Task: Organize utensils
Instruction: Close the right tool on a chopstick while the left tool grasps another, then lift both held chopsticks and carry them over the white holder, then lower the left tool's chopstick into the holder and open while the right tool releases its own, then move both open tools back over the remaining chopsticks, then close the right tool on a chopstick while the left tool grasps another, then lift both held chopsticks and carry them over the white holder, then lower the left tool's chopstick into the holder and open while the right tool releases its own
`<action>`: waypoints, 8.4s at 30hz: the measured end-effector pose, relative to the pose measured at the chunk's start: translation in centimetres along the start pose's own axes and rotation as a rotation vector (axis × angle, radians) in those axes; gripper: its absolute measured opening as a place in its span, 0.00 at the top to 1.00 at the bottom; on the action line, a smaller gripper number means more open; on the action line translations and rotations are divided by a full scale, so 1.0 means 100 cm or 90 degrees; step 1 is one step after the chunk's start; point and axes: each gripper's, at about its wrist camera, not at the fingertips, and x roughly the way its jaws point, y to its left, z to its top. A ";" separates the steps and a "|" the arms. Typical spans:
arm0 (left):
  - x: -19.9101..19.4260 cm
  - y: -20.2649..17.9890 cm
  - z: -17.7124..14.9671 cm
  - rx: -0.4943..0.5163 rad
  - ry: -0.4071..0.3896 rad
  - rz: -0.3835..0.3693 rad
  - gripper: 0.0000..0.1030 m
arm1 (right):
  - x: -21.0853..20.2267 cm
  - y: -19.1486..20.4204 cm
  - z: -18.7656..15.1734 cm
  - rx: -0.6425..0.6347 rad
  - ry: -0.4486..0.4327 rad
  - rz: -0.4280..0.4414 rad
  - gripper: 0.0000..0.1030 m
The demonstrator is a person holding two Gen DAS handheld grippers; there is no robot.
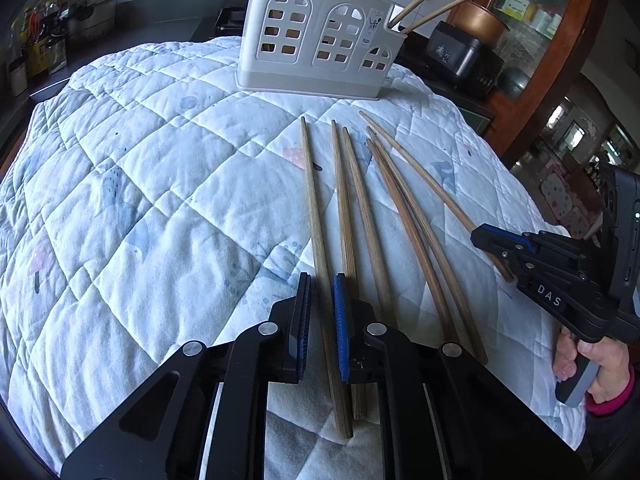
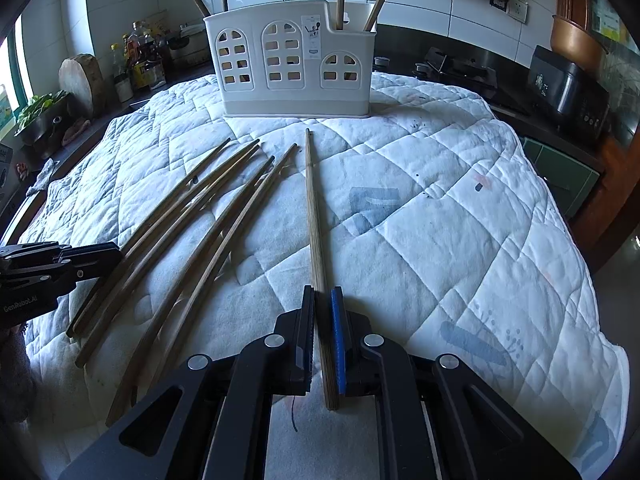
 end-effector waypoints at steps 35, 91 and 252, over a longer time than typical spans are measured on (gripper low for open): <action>-0.076 -0.007 0.052 0.080 -0.156 -0.010 0.94 | -0.105 0.009 0.073 -0.008 -0.190 0.013 0.93; -0.045 0.001 0.283 0.111 -0.091 0.048 0.94 | -0.059 -0.037 0.272 0.006 -0.110 -0.009 0.93; -0.148 -0.030 0.242 0.170 -0.272 0.014 0.95 | -0.133 -0.016 0.286 -0.020 -0.209 -0.008 0.94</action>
